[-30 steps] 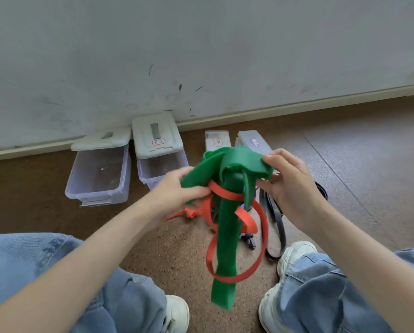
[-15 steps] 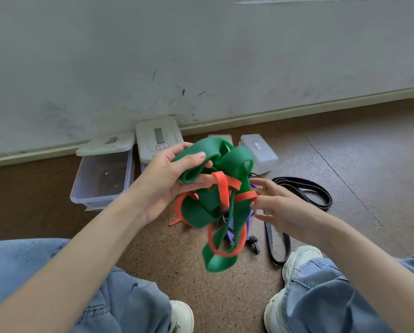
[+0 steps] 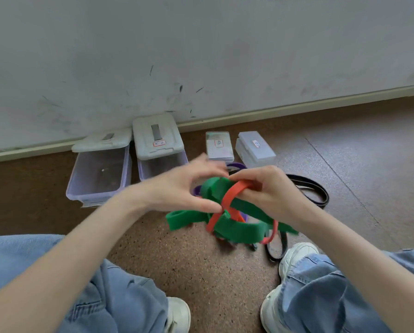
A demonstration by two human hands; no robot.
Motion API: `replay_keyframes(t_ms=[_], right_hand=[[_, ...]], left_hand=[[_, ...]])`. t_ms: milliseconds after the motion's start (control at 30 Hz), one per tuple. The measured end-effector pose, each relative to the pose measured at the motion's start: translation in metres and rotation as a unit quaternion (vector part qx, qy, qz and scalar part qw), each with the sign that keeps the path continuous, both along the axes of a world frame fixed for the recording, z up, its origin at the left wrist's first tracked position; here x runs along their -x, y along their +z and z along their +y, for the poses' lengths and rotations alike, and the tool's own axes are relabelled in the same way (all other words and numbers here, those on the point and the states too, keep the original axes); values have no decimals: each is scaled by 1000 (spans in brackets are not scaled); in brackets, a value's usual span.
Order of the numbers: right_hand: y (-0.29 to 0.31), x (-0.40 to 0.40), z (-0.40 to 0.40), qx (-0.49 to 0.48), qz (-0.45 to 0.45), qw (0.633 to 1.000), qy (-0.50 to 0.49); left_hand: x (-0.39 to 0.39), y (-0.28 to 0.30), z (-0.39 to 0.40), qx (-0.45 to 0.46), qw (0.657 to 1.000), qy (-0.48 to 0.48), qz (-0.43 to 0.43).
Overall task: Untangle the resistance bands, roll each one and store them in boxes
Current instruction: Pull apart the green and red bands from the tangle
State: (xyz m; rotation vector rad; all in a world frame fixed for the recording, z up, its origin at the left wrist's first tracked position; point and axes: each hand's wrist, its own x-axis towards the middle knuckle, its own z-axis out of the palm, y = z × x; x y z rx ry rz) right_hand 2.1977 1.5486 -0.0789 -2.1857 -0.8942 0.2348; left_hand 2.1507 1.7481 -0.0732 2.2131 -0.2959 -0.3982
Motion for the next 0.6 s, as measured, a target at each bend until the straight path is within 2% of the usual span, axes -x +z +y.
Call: replay_keyframes(t_ms=[100, 167, 233, 333, 400, 500, 600], right_hand=[[5, -4, -6, -36, 46, 998, -3], [9, -11, -16, -30, 39, 999, -12], [9, -19, -27, 39, -30, 998, -32], [-2, -23, -35, 165, -119, 977, -54], [-8, -22, -33, 231, -127, 961, -79], [-12, -20, -33, 277, -138, 947, -89], [-16, -18, -37, 326, -144, 929, -104]], left_hand=[[-7, -9, -12, 30, 999, 28, -19], [-7, -8, -6, 41, 999, 15, -13], [-5, -1, 8, 80, 996, 38, -3], [-2, 11, 29, 182, 970, 159, -16], [-5, 12, 39, 231, 932, 278, -40], [-11, 10, 47, 277, 853, 439, -53], [-11, 9, 52, 351, 765, 535, -67]])
